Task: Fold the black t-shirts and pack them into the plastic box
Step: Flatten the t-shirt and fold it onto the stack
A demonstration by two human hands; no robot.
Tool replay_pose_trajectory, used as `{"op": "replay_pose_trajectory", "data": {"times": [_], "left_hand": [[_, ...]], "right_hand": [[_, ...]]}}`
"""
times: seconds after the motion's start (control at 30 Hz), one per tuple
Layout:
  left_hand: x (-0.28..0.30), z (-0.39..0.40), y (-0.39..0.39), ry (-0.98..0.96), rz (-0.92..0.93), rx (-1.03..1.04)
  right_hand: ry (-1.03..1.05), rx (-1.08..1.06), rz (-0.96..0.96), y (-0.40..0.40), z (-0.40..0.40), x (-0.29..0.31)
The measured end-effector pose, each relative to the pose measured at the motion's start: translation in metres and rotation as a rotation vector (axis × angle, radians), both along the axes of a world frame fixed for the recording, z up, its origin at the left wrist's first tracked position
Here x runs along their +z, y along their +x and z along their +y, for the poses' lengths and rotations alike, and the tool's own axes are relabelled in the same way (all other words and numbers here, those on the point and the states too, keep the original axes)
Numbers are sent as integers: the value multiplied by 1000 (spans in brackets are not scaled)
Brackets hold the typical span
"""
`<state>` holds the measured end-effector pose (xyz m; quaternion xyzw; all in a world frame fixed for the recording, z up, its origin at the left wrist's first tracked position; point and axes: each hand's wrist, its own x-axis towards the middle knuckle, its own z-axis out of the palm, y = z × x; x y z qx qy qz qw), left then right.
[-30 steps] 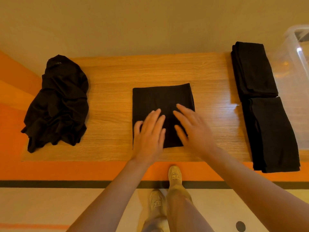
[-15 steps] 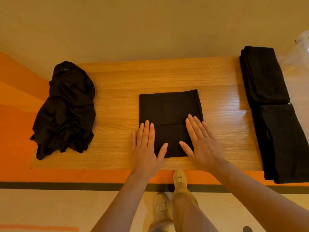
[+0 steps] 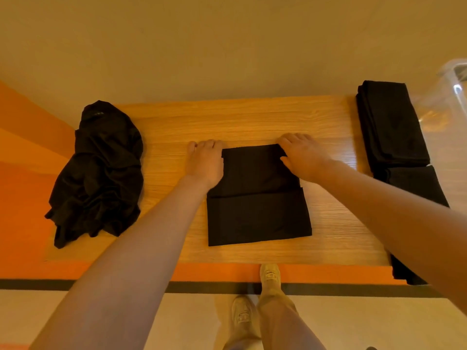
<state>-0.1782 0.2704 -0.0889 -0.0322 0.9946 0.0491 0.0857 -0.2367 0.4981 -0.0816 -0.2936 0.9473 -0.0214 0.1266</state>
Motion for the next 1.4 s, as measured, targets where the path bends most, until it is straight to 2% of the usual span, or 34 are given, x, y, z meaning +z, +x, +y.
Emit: {"op": "replay_pose_trajectory", "data": {"times": [0.13, 0.3, 0.4, 0.5, 0.57, 0.67, 0.8, 0.87, 0.97, 1.03, 1.13, 1.27, 1.4], "left_hand": [[6, -9, -11, 103, -55, -14], [10, -8, -22, 26, -189, 86], [14, -4, -28, -47, -254, 78], [19, -4, -28, -76, -221, 60], [25, -5, -22, -24, -197, 93], [37, -10, -11, 131, -144, 134], [57, -11, 17, 375, -63, 109], [65, -11, 39, 480, -15, 78], [67, -9, 77, 498, 76, -2], [63, -7, 101, 468, 137, -47], [48, -5, 132, 430, 139, -111], [24, 2, 157, 285, 136, -203], [10, 3, 171, 225, 164, -224]], "right_hand": [[104, 77, -59, -21, -7, 10], [205, -81, -192, -38, -12, 15], [180, -107, -240, -40, -12, 15], [47, -153, -283, -38, -4, 15], [-148, -236, -392, -35, 5, 20], [-445, -378, -570, -27, 21, 38], [-621, -426, -643, -8, 42, 57], [-648, -401, -605, 7, 53, 61], [-650, -304, -518, 38, 71, 61], [-627, -184, -429, 63, 82, 59], [-600, 16, -186, 97, 92, 40], [-431, 267, 103, 127, 103, 0], [-332, 335, 156, 137, 105, -14]]}}
